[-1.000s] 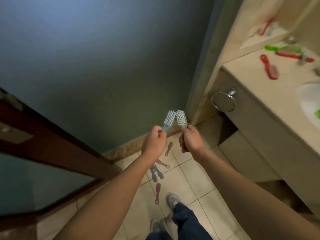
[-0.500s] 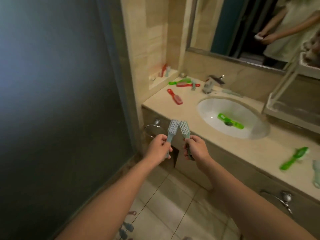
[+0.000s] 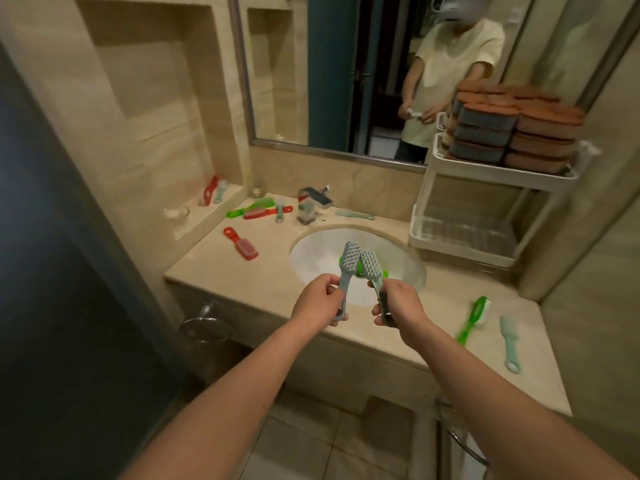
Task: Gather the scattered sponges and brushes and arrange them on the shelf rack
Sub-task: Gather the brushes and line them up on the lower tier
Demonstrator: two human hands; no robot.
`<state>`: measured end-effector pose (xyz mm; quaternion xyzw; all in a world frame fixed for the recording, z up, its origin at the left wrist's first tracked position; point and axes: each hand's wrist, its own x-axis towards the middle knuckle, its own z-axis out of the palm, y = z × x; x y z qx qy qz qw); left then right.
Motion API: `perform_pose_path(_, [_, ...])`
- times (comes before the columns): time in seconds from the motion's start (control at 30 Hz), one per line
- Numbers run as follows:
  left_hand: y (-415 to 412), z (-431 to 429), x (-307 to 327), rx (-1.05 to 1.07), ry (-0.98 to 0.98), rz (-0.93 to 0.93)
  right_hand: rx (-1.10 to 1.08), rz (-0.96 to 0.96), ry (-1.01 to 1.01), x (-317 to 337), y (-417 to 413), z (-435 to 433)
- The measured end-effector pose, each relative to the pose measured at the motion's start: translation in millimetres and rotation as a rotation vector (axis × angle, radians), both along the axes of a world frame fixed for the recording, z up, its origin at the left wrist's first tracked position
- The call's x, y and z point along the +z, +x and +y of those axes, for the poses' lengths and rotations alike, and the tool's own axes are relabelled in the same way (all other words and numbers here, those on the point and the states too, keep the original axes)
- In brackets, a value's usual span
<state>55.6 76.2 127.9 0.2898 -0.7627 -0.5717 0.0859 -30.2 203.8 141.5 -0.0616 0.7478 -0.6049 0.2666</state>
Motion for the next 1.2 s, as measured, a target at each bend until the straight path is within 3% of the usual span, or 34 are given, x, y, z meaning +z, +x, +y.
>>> perform_pose_path(0.67, [-231,8,-6,-0.478,-0.011,0.004,-0.51,-0.058,-0.063,-14,-164,33])
perform_pose_path(0.97, [-313,29,-19,-0.476,0.081,-0.028,-0.552,-0.073,0.014,-19,-249,46])
perform_pose_path(1.2, [-394,37,-37,-0.446,0.046,-0.128,-0.419,-0.076,0.105,-36,-340,50])
